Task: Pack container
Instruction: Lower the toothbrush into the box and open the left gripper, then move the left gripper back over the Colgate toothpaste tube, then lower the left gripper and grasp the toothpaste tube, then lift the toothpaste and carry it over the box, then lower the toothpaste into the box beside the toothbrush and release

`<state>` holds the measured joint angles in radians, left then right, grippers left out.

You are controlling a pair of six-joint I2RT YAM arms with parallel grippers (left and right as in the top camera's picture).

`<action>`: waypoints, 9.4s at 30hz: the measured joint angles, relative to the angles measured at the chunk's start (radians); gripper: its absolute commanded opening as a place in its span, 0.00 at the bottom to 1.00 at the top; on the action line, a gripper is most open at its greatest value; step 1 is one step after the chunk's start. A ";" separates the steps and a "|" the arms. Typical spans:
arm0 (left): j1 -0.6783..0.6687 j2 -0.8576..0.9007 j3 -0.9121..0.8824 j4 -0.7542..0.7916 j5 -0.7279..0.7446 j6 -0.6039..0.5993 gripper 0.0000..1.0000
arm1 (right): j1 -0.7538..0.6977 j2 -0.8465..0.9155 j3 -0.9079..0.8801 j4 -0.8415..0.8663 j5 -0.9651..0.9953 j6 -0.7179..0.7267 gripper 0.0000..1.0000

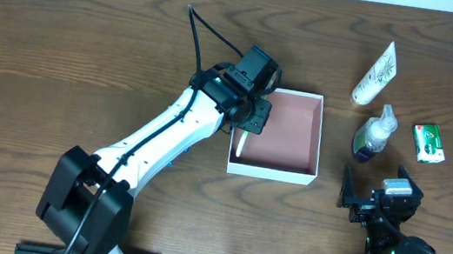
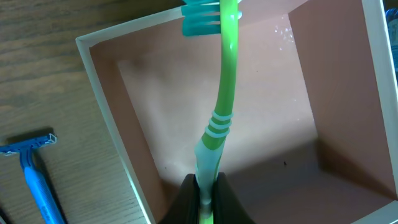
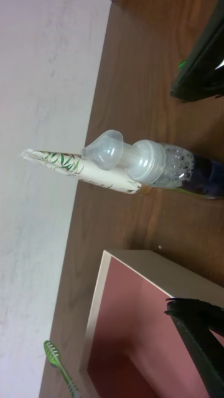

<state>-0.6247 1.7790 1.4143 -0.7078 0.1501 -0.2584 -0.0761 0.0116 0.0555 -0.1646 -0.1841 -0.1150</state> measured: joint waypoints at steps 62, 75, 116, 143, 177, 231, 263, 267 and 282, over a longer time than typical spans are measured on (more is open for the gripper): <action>-0.047 0.162 0.000 0.013 -0.079 -0.030 0.14 | 0.000 0.000 0.000 0.000 0.000 0.000 0.99; -0.047 0.162 0.000 0.028 -0.079 -0.029 0.17 | 0.000 0.000 0.000 0.000 0.000 0.000 0.99; 0.365 -0.146 -0.130 -0.213 -0.180 0.005 0.40 | 0.000 0.000 0.000 0.000 0.000 -0.002 0.99; 0.434 -0.099 -0.365 0.035 -0.085 0.126 0.41 | 0.000 0.000 0.000 0.000 0.000 -0.002 0.99; 0.434 0.011 -0.368 0.062 -0.048 0.126 0.41 | 0.000 0.000 0.000 0.000 0.000 -0.002 0.99; 0.252 -0.377 -0.084 -0.121 0.147 0.126 0.06 | 0.000 0.000 0.000 0.000 0.000 -0.002 0.99; 0.047 -0.060 -0.084 0.123 0.131 0.022 0.06 | 0.000 0.000 0.000 0.000 0.000 -0.002 0.99; 0.047 -0.058 -0.084 0.143 0.126 0.019 0.06 | 0.000 0.000 0.000 0.000 0.000 -0.002 0.99; 0.047 0.023 -0.084 0.152 0.051 0.018 0.06 | 0.000 0.000 0.000 0.000 0.000 -0.002 0.99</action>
<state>-0.5781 1.8015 1.3300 -0.5560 0.2008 -0.2401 -0.0761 0.0116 0.0555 -0.1646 -0.1841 -0.1173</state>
